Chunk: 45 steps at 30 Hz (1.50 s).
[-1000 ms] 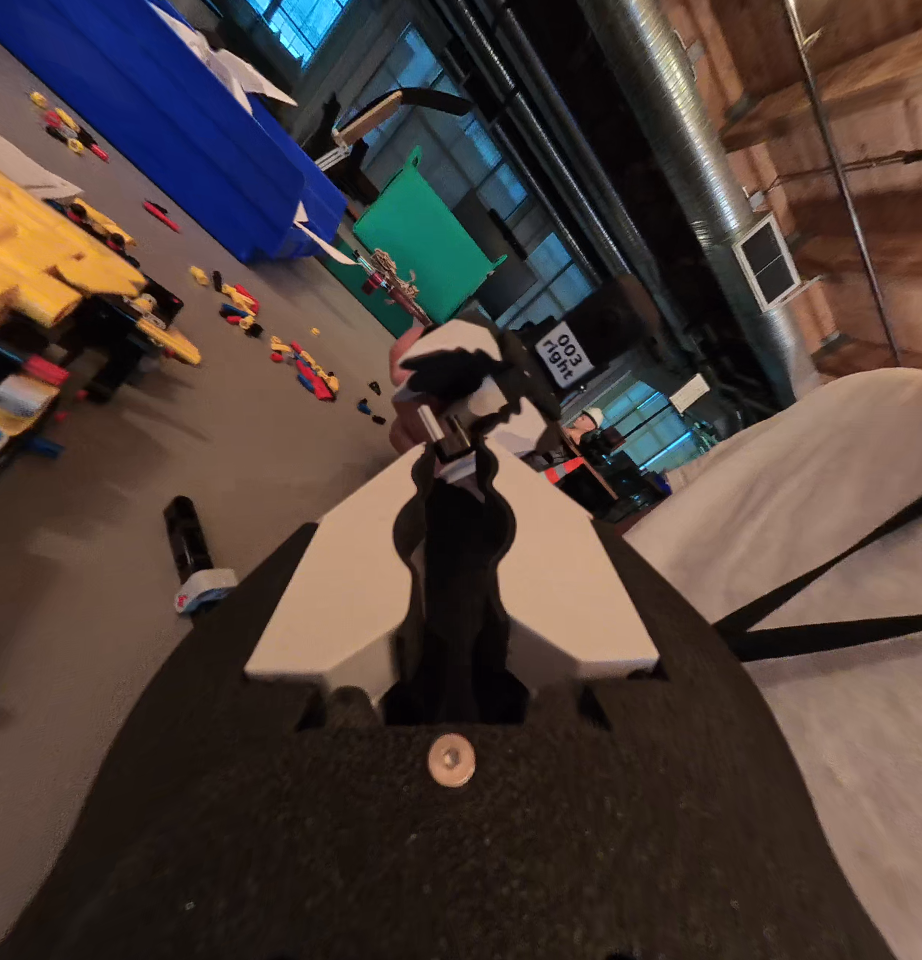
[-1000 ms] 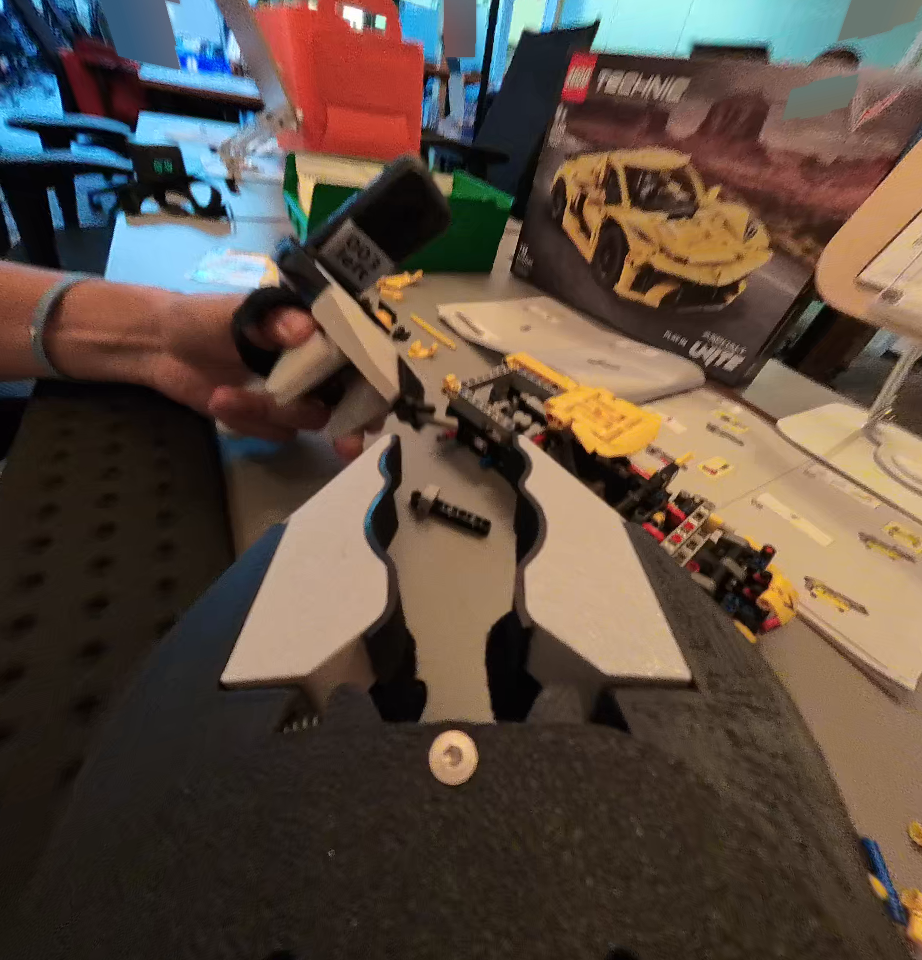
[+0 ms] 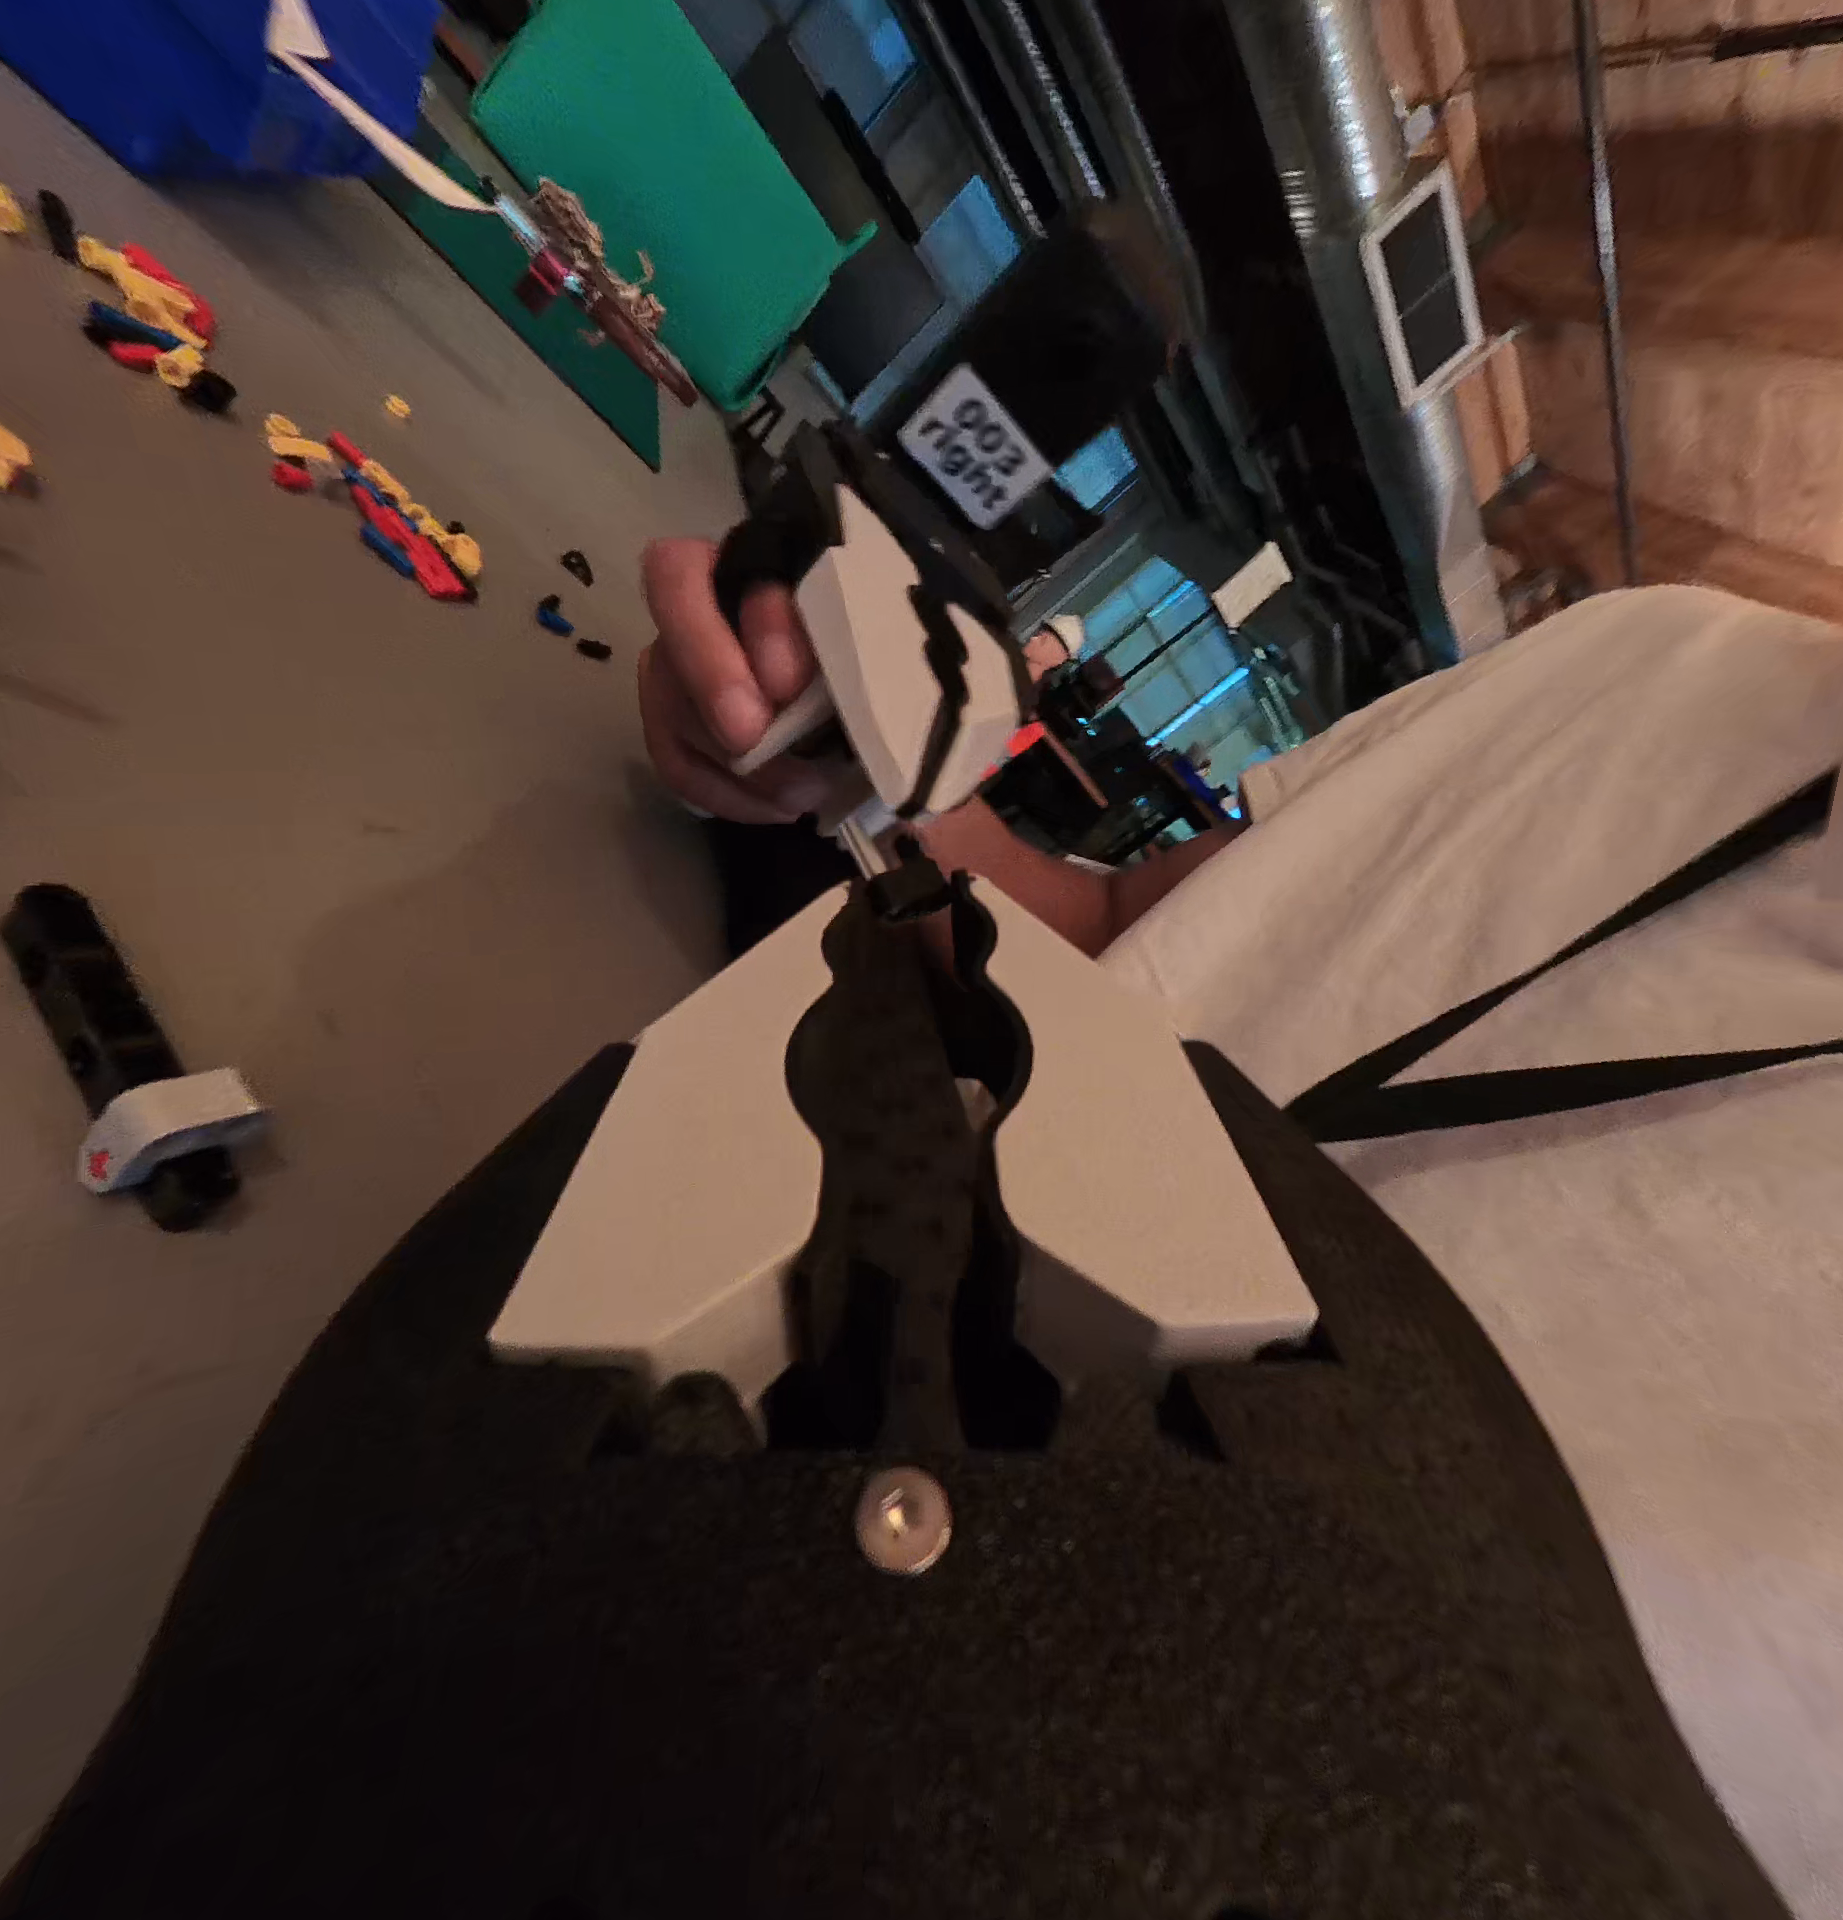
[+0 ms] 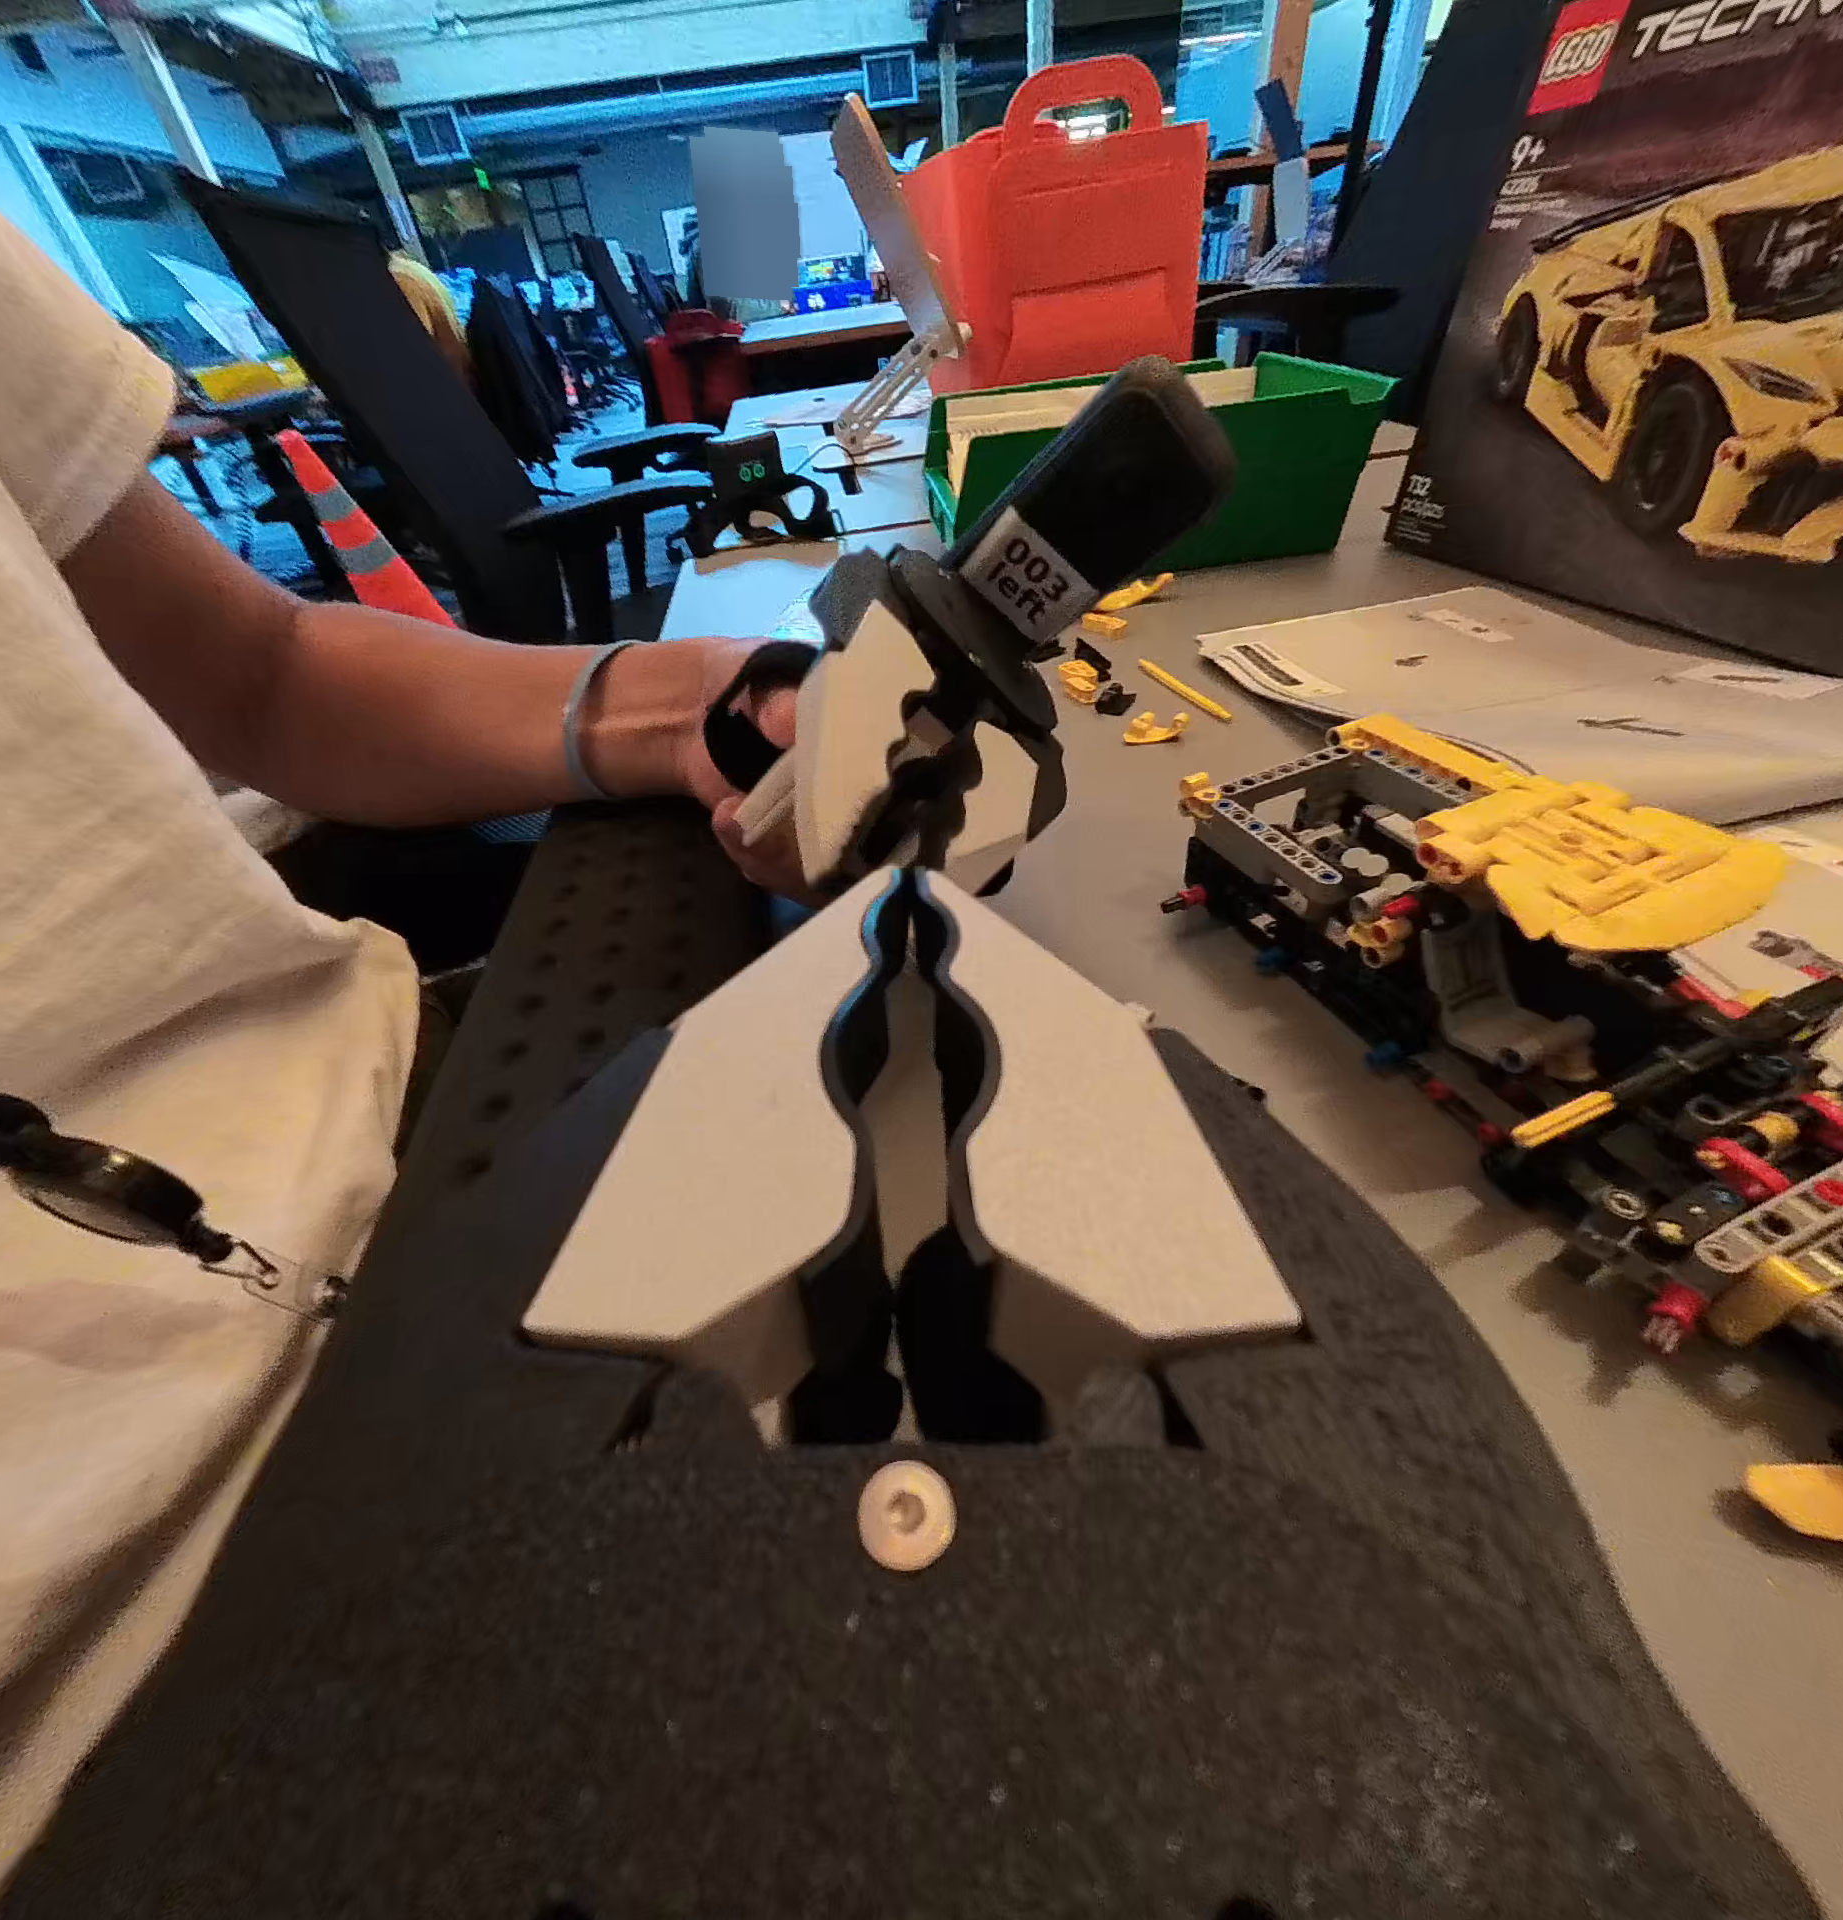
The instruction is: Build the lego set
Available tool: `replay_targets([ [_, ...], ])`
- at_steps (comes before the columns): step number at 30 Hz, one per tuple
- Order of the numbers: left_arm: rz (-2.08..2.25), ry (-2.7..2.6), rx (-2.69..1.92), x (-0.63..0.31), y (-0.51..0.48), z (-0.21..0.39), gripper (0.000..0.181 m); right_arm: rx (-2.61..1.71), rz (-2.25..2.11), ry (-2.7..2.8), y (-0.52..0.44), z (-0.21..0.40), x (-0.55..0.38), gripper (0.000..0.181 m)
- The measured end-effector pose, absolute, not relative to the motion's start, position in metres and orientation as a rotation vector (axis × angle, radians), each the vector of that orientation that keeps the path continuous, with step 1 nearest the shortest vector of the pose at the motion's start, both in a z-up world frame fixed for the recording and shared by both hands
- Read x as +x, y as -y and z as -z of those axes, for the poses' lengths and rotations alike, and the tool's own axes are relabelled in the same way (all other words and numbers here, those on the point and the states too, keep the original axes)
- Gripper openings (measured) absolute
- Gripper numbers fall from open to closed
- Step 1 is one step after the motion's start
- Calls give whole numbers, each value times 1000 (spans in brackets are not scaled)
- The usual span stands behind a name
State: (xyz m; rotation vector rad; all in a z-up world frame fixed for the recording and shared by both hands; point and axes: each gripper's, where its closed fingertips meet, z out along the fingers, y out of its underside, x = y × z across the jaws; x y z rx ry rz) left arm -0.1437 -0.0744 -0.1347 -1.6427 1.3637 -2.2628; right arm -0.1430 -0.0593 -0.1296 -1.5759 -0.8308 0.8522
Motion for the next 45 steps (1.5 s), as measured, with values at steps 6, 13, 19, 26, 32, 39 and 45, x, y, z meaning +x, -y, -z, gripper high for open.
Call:
replay_targets([
  [6, 2416, -1270, -1728, -145, 69, 136, 15, -1504, -639, 966, 64, 137, -150, 18],
  [13, 2353, -1293, -1770, -140, 69, 142, 15, -1629, -699, 949, 58, 151, -149, 6],
  [19, 1841, -1433, -1545, -136, 59, 140, 20, -1725, -1016, 753, 55, 145, -136, 6],
  [26, 1791, -1493, -1430, -134, 71, 133, 19, -1673, -1170, 708, 63, 133, -139, 5],
  [32, 1697, -1548, -1465, -133, 73, 145, 16, -1740, -1129, 752, 63, 147, -144, 6],
  [39, 1766, -1531, -1473, -134, 74, 141, 15, -1725, -1244, 708, 64, 142, -144, 6],
  [45, 1759, -1499, -1513, -133, 69, 144, 15, -1778, -1088, 784, 63, 155, -143, 6],
])
